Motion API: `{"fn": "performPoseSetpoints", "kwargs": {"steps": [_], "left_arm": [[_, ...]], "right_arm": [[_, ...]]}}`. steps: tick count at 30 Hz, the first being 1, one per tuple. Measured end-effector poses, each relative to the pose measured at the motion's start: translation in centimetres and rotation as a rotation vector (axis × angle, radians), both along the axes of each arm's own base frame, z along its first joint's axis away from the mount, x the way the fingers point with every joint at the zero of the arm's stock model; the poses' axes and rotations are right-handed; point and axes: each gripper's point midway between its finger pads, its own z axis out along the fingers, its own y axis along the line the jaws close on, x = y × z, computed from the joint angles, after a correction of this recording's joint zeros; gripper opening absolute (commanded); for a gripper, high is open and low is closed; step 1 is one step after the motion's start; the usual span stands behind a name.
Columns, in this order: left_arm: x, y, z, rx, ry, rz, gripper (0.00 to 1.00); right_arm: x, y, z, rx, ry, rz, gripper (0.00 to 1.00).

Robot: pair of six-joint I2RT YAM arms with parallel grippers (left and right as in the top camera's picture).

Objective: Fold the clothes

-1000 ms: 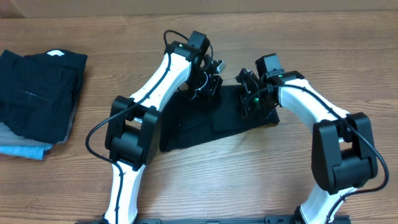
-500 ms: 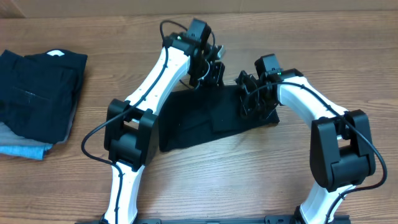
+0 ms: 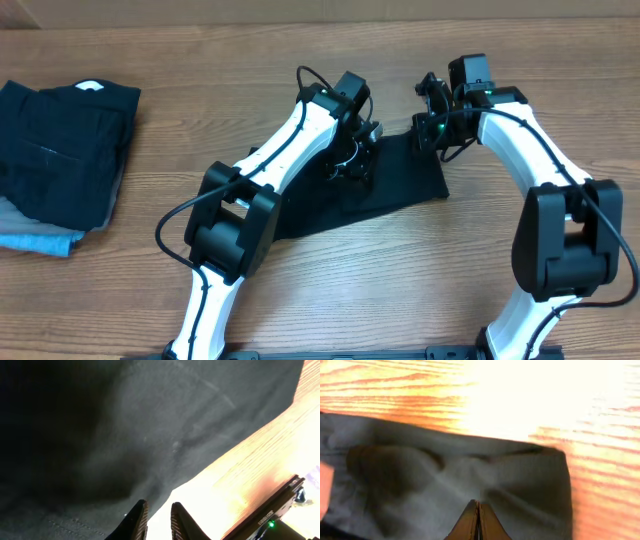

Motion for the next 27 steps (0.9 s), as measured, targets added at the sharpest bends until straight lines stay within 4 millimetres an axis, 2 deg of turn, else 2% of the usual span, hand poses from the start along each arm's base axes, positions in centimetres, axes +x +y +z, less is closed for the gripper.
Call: {"fn": "performPoseSetpoints", "kwargs": {"steps": [3,5,8,12,16,17,18,20,22,23,25,27], "left_arm": [[0.1,0.1,-0.1,0.005,-0.006,0.0,0.22],[0.2,0.4,-0.2,0.024,-0.013,0.001,0.22],[0.3,0.6,-0.4,0.037,-0.022,0.003,0.18],[0.0,0.9,-1.3,0.051,-0.011,0.006,0.16],[-0.6,1.3,-1.6,0.07,0.012,0.005,0.19],[-0.8,1.5,-1.6,0.077,0.019,0.005,0.19],[-0.9,1.7,-1.7,0.091,0.023,0.005,0.25],[-1.0,2.5,-1.9,0.134,0.021,0.006,0.36],[-0.9,3.1,-2.2,0.174,0.01,0.011,0.42],[-0.7,3.3,-2.3,0.183,0.002,0.011,0.42],[-0.5,3.3,-2.4,0.189,-0.009,0.012,0.42],[-0.5,3.3,-2.4,0.19,-0.013,0.012,0.47]], "right_arm": [[0.5,-0.2,-2.6,-0.016,0.026,-0.004,0.04],[0.0,-0.3,-5.6,-0.029,0.093,-0.005,0.04],[0.1,-0.2,-6.0,-0.022,0.095,-0.005,0.04],[0.5,0.6,-5.1,0.022,0.101,0.006,0.04],[2.9,1.3,-0.3,0.056,0.064,0.014,0.04],[2.8,1.3,0.4,0.056,0.077,0.014,0.04],[2.8,1.0,1.0,0.058,0.084,0.008,0.04],[2.5,-0.7,1.5,0.058,0.117,-0.029,0.15],[2.0,-4.3,1.4,0.058,0.168,-0.109,0.45],[1.5,-6.3,1.4,0.059,0.194,-0.15,0.52],[0.5,-9.0,1.2,0.054,0.224,-0.169,0.55],[-0.4,-9.6,1.2,0.046,0.245,-0.139,0.6]]}}
